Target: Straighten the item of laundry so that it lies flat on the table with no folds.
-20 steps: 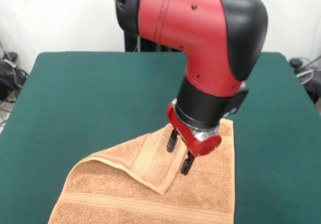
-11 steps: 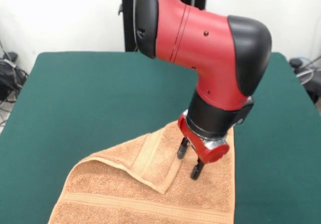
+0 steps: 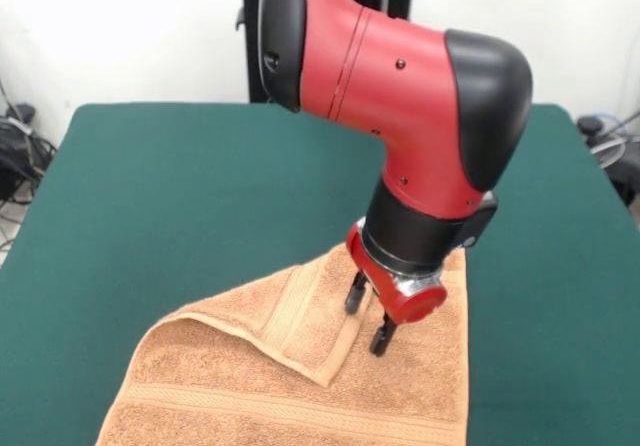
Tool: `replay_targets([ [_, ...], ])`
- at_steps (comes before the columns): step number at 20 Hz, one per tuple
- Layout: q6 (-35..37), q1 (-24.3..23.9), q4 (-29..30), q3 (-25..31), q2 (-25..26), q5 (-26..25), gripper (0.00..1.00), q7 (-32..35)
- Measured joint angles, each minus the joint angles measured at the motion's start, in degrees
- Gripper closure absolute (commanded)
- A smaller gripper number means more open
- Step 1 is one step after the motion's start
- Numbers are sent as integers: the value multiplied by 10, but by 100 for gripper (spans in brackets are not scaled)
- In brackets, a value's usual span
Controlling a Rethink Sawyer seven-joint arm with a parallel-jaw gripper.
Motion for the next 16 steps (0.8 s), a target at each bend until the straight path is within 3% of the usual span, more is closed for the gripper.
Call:
replay_targets([
  [16, 0, -4, 28, -1, -39, 0, 0, 0],
])
